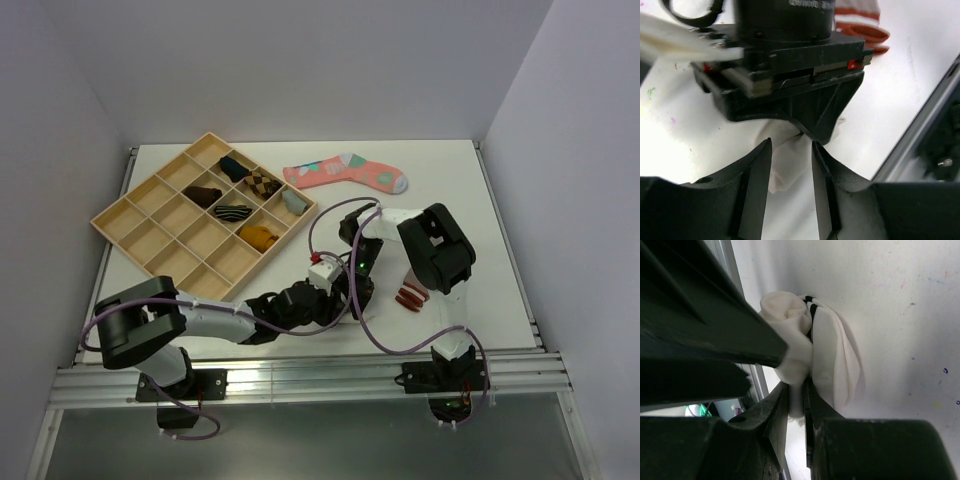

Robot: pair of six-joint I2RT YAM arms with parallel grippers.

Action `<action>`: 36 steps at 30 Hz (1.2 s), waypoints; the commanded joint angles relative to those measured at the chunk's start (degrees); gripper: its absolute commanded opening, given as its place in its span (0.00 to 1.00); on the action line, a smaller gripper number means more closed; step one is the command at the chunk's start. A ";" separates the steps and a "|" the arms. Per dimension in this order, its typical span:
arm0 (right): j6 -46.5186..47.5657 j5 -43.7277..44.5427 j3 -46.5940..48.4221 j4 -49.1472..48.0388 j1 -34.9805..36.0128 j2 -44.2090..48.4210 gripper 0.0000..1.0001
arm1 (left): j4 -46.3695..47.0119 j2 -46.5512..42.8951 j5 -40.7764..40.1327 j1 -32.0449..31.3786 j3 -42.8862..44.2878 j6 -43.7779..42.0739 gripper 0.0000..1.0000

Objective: Roll the socks
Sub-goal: Roll the sock at the center of the board.

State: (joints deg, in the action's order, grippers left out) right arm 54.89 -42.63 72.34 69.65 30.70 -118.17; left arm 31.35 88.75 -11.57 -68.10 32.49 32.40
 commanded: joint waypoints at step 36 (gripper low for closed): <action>-12.68 6.50 -3.60 -13.91 -0.99 7.94 0.43 | -10.44 11.09 17.02 3.93 6.71 -2.70 0.00</action>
State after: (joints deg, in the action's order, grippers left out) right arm 46.17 -40.60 69.65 64.73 30.50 -114.15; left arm 25.74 97.32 4.49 -64.42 39.57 28.23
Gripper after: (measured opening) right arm 0.409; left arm 0.029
